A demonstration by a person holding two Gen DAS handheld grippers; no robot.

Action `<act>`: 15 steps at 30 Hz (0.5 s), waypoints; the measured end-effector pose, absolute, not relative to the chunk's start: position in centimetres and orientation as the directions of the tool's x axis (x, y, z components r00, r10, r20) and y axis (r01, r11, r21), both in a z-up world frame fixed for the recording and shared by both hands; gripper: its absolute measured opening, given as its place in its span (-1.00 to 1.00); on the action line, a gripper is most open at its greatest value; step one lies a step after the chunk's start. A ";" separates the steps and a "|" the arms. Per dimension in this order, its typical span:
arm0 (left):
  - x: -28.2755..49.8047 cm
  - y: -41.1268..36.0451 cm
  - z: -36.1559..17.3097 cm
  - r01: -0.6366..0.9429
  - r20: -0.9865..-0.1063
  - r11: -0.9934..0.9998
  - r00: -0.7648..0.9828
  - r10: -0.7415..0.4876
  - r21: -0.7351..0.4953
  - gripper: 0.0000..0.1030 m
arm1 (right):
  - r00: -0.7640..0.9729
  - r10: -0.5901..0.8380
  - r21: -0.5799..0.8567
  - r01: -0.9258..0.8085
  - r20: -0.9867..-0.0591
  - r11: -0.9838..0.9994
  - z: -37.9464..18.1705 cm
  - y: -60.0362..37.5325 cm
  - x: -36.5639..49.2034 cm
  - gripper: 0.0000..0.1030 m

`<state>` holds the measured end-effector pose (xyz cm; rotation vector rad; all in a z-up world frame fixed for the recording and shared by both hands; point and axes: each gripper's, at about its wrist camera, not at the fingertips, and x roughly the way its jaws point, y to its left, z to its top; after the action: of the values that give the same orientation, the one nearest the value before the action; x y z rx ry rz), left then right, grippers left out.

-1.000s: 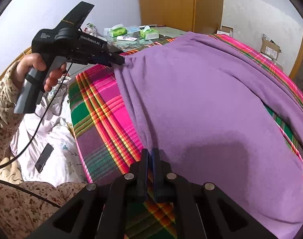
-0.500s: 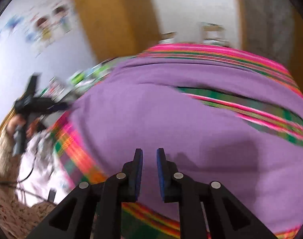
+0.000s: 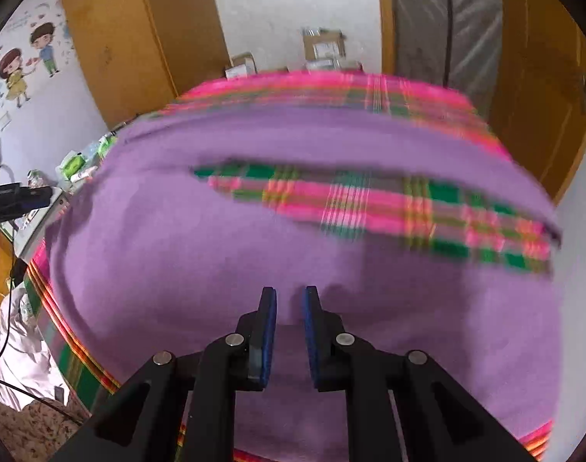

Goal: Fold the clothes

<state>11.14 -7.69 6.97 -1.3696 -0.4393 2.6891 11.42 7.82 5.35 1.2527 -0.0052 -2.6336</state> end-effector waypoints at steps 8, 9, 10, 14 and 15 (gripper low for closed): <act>4.4 -3.2 11.1 -0.087 -0.771 -0.978 -0.603 0.203 -0.189 -0.26 | -0.754 -0.162 -0.031 0.234 -0.636 -0.972 16.3 8.5 7.1 -0.72; 3.7 -2.6 11.5 -0.106 -0.771 -0.977 -0.601 0.211 -0.185 -0.26 | -0.759 -0.178 -0.033 0.255 -0.626 -0.966 17.2 8.1 6.2 -0.72; 2.9 -2.1 11.8 -0.121 -0.774 -0.978 -0.598 0.209 -0.171 -0.25 | -0.759 -0.190 -0.033 0.268 -0.622 -0.963 17.8 7.8 5.1 -0.72; -0.6 -0.1 11.5 -0.185 -0.800 -0.973 -0.560 0.217 -0.134 -0.21 | -0.721 -0.216 -0.027 0.310 -0.658 -0.950 17.9 6.0 0.1 -0.72; -1.6 0.7 11.0 -0.200 -0.810 -0.972 -0.545 0.215 -0.123 -0.21 | -0.703 -0.221 -0.021 0.319 -0.676 -0.948 17.2 5.5 -1.3 -0.72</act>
<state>-1.58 0.67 10.96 -1.3520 -0.0236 2.5709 -1.32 5.49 17.22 1.0266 0.1968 -2.6486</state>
